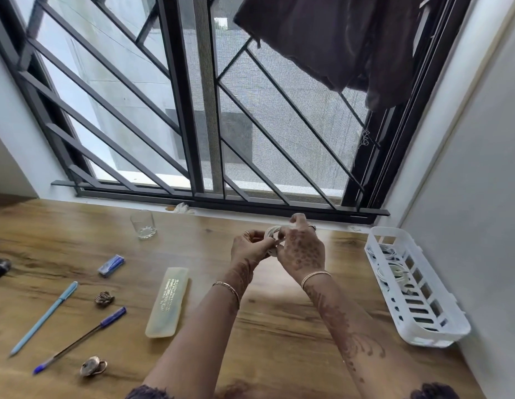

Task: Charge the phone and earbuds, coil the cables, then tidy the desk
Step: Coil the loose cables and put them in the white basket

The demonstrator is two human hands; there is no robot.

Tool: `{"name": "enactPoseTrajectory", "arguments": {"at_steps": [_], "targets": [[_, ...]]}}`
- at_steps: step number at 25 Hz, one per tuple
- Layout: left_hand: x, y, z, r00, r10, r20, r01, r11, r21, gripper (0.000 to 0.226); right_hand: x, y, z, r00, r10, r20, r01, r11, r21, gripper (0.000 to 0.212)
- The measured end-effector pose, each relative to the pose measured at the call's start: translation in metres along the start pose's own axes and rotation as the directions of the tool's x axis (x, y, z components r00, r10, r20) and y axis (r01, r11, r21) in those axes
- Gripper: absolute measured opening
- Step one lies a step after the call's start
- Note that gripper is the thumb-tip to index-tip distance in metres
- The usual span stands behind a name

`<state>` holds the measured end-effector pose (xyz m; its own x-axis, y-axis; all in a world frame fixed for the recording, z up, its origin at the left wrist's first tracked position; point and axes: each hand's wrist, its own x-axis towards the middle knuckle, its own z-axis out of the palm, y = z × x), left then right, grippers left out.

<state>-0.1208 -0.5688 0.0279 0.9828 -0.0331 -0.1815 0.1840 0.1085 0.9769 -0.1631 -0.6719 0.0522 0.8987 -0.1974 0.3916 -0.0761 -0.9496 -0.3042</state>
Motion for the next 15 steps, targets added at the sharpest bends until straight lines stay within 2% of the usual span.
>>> {"name": "enactPoseTrajectory", "arguments": {"at_steps": [5, 7, 10, 12, 15], "targets": [[0.002, -0.007, 0.000, 0.999, 0.030, -0.037, -0.024, 0.990, 0.142, 0.009, 0.004, -0.001, 0.000, 0.994, -0.108, -0.001, 0.106, 0.972, -0.211, 0.030], [0.003, -0.006, 0.000, 0.998, 0.041, -0.039, -0.035, 0.987, 0.157, 0.007, 0.004, -0.002, 0.001, 0.992, -0.128, 0.006, 0.126, 0.963, -0.239, 0.033], [0.005, -0.004, -0.001, 0.999, 0.028, 0.029, -0.031, 0.993, 0.111, 0.010, 0.007, 0.002, 0.001, 0.995, -0.100, 0.014, 0.101, 0.988, -0.116, 0.025], [0.005, -0.003, -0.006, 0.991, -0.011, 0.131, 0.009, 1.000, 0.018, 0.008, 0.012, 0.009, 0.001, 0.996, -0.087, 0.030, 0.087, 0.996, -0.008, 0.018], [0.006, -0.002, -0.015, 0.966, -0.039, 0.254, 0.071, 0.990, -0.120, 0.011, 0.016, 0.023, 0.007, 0.995, -0.080, 0.056, 0.062, 0.961, 0.270, 0.007]]}}
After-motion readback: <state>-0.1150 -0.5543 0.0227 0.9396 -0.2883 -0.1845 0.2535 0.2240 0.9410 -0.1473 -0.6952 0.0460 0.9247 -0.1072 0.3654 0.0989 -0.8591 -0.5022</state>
